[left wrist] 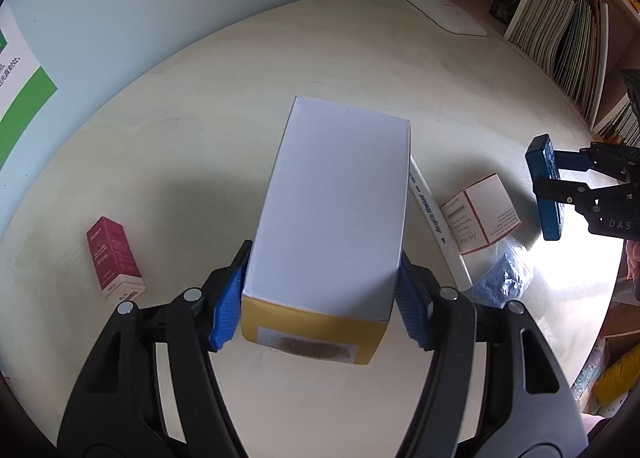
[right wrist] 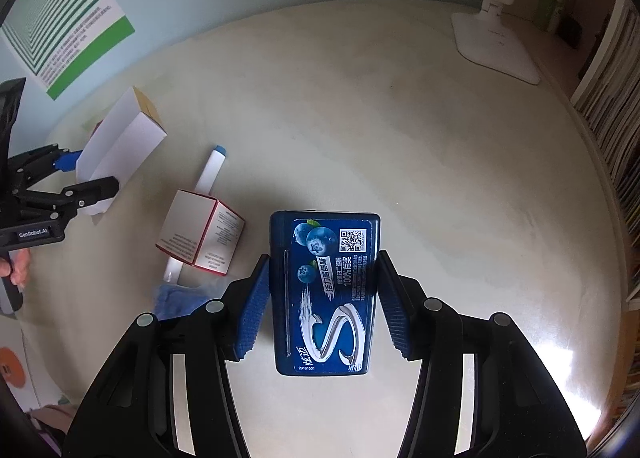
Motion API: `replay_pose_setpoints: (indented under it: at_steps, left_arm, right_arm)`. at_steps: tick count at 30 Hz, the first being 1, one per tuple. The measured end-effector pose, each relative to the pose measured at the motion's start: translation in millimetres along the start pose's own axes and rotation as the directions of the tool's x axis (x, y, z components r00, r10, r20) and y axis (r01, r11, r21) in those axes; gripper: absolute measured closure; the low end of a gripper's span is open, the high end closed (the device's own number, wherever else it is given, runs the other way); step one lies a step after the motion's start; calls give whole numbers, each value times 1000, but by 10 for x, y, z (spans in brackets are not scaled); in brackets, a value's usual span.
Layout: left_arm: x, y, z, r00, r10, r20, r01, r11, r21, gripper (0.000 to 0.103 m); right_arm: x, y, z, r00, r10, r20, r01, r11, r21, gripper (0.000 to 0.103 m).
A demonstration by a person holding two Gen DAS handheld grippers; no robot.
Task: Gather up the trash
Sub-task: 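Carry the white box and blue gum box over the teal wastebasket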
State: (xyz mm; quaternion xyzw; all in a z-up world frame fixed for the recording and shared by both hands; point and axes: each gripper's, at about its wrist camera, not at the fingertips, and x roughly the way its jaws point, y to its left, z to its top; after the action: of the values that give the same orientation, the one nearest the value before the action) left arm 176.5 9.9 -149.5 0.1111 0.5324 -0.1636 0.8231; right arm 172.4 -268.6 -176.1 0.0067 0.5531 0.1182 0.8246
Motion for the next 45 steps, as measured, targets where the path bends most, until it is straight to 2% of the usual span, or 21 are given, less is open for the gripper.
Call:
replay_pose_setpoints:
  at_steps: [13, 19, 36, 45]
  left_arm:
    - [-319, 146, -196, 998, 0, 64, 0, 1000, -7, 41]
    - [-421, 73, -268, 996, -2, 85, 1, 1000, 13, 41]
    - [-616, -250, -550, 993, -56, 103, 40, 988, 152, 41]
    - [-655, -566, -780, 992, -109, 69, 87, 960, 267, 41]
  right_arm:
    - [-325, 216, -119, 998, -29, 59, 30, 999, -13, 50]
    - [-493, 307, -249, 995, -48, 87, 48, 999, 0, 50]
    - [-883, 428, -1062, 987, -118, 113, 101, 984, 150, 50]
    - [-1077, 456, -1615, 981, -153, 116, 120, 959, 256, 50]
